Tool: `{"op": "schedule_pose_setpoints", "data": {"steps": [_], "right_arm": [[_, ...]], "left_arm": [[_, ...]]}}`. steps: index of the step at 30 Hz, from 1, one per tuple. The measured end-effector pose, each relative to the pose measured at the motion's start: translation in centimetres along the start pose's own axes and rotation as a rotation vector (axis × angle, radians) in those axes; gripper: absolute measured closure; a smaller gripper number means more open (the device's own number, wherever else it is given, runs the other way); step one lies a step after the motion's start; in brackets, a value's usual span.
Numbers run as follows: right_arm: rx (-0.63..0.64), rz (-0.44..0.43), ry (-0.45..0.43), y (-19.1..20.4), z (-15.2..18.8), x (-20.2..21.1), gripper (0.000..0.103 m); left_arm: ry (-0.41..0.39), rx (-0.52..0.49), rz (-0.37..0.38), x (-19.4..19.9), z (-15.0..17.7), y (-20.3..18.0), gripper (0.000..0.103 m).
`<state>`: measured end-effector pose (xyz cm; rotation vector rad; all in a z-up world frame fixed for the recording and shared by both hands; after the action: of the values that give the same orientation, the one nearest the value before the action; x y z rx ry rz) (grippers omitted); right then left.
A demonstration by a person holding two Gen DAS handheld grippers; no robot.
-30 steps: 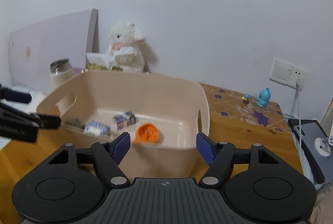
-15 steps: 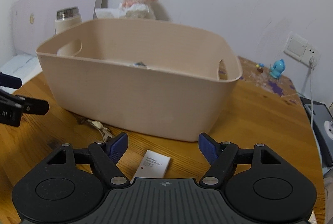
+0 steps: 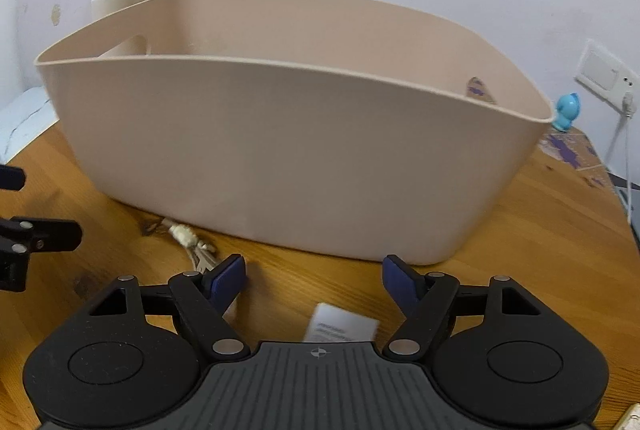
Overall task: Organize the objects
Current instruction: 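Grasp the hair clip with the left tool while the right grasps the white packet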
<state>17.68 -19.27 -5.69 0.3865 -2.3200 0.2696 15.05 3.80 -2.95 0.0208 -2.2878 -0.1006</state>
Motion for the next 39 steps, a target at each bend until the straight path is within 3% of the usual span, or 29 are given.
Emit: {"op": "schedule_pose_setpoints", "data": {"steps": [8, 14, 19, 24, 27, 33, 35, 37, 39], "right_arm": [[0.061, -0.091, 0.003, 2.7, 0.7, 1.1, 0.025], [0.034, -0.031, -0.047, 0.8, 1.6, 3.9, 0.025], [0.018, 0.012, -0.021, -1.5, 2.9, 4.1, 0.023], [-0.039, -0.001, -0.001, -2.7, 3.9, 3.1, 0.024], [-0.047, -0.023, 0.001, -2.8, 4.1, 2.9, 0.032], [-0.027, -0.059, -0.016, -1.9, 4.3, 3.4, 0.073], [-0.009, -0.051, -0.026, -1.5, 4.5, 3.5, 0.074], [-0.009, -0.057, -0.026, -1.2, 4.7, 3.8, 0.075], [-0.010, -0.060, -0.025, -1.3, 4.9, 4.1, 0.075]], "left_arm": [[-0.015, 0.005, 0.002, 0.6, 0.1, 0.3, 0.013], [-0.025, 0.021, 0.023, 0.9, -0.1, -0.3, 0.013], [-0.042, 0.044, 0.108, 0.8, 0.0, -1.7, 0.013], [-0.035, 0.051, 0.153, -0.2, -0.2, -3.8, 0.013], [-0.007, 0.023, 0.146, -1.2, -0.1, -4.8, 0.014], [0.003, -0.017, 0.153, -1.6, 0.4, -5.3, 0.032], [0.000, -0.018, 0.161, -1.3, 0.4, -5.5, 0.041], [-0.006, -0.030, 0.145, -1.1, 0.5, -5.6, 0.070], [-0.001, -0.023, 0.161, -0.9, 0.6, -5.7, 0.077]]}}
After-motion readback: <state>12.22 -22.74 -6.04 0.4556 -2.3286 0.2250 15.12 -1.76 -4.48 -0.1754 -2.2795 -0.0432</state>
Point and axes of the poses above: each gripper's, at about its wrist camera, not at the fingertips, and x roughly against the way its jaws point, y to its left, z to its underside, the point moved 1 cm from there along -x, roughly the way its jaws point, and after that the axes turned 1 degree about -y, right-handed, at the moved point
